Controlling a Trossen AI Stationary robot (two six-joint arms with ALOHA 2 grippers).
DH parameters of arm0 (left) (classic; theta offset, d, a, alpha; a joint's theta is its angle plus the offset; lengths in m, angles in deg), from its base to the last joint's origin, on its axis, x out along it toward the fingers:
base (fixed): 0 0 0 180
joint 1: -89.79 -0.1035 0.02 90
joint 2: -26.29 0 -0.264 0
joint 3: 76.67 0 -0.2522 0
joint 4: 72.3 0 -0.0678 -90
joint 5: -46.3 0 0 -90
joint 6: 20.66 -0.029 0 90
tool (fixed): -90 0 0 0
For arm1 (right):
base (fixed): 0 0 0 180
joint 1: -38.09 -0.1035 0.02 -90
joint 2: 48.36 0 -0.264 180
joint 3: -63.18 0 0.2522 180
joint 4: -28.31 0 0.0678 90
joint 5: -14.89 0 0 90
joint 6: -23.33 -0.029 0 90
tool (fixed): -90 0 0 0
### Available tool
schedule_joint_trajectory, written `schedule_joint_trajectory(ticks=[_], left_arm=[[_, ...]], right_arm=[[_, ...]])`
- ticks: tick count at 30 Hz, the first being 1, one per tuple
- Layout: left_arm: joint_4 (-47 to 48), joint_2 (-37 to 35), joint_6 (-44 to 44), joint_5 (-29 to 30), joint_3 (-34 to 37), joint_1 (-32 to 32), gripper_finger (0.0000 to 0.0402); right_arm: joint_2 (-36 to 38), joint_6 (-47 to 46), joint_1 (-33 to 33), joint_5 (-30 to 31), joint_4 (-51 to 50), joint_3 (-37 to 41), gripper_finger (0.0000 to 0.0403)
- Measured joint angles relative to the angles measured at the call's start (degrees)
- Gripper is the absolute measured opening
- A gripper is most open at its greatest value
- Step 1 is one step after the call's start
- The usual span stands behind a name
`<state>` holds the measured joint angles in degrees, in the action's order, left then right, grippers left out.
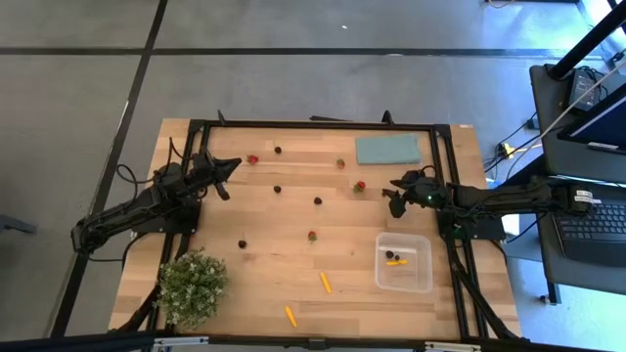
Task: Pick and placing Produce into tupperware
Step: Put the blueberry into the container
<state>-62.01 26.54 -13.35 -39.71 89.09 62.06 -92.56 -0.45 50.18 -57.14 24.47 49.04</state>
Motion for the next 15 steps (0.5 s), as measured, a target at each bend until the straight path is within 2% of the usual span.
schedule_joint_trajectory(ticks=[7, 15], left_arm=[[0.00, 0.00, 0.00, 0.91, 0.00, 0.00, 0.0000], [0.00, 0.00, 0.00, 2.99, 0.00, 0.00, 0.0000]], right_arm=[[0.00, 4.98, -0.40, -0.24, 1.39, -0.02, 0.0218], [-0.05, 2.04, -0.40, -1.53, 0.77, -0.02, 0.0218]])
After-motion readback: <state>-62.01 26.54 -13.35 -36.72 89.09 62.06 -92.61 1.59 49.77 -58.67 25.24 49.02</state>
